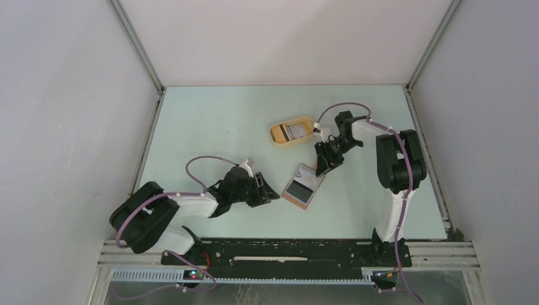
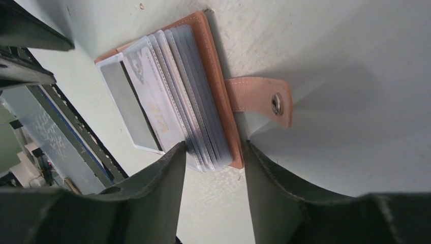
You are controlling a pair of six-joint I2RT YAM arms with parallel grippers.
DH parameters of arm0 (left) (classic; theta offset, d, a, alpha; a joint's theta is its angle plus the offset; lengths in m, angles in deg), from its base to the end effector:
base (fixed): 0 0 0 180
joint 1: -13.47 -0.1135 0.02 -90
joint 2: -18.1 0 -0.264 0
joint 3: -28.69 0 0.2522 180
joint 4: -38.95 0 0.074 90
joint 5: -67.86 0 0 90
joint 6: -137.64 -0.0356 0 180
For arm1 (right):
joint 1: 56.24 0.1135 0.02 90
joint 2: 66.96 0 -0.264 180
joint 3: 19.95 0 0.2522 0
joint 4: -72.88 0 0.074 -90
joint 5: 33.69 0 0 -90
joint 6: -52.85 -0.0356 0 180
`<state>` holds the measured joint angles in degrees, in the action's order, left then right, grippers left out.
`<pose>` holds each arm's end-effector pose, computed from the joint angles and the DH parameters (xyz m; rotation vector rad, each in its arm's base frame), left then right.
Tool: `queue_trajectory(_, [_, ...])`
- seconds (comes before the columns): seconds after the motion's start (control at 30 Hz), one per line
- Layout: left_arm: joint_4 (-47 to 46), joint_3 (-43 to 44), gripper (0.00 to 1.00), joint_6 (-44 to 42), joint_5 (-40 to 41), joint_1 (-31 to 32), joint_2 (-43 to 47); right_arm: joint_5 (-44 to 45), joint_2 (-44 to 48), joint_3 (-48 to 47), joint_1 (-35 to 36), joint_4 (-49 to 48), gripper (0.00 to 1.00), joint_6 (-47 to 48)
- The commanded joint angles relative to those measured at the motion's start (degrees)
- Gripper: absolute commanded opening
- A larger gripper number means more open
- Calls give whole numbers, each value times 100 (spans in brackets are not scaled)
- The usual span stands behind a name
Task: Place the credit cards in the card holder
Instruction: Insert the credit card into the card holder, then close the card holder at the center of the board.
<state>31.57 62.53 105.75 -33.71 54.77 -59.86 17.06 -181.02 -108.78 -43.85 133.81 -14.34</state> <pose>0.1705 -0.1593 0.1310 -0.2360 2.4520 -1.1021 0.3493 0.0998 0.1457 -0.8931 2.7027 1.0021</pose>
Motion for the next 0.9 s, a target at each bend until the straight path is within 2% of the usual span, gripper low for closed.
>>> queue_trajectory(0.0, [-432, 367, 57, 493, -630, 24, -587, 172, -133, -69, 59, 149, 52, -190])
queue_trajectory(0.23, [-506, 113, 59, 1576, -883, 25, -1138, 281, -270, -71, 209, 255, 37, -409])
queue_trajectory(0.33, [-535, -137, 63, 2008, -777, 19, -1078, 266, -324, -69, 236, 283, 34, -475])
queue_trajectory(0.43, [-1128, -291, 65, 2225, -684, 27, -1034, 259, -343, -70, 296, 261, 34, -513])
queue_trajectory(0.63, [-1719, 258, 65, 2238, -889, 26, -1459, 234, -371, -73, 438, 264, 34, -532])
queue_trajectory(0.7, [-1833, 378, 61, 2260, -930, 25, -1614, 225, -371, -69, 442, 273, 34, -532])
queue_trajectory(0.8, [-2166, 445, 48, 2325, -998, 27, -1652, 188, -347, -72, 441, 287, 34, -532])
queue_trajectory(0.87, [-2218, 501, 45, 2325, -1042, 23, -1557, 94, -323, -71, 433, 299, 34, -523])
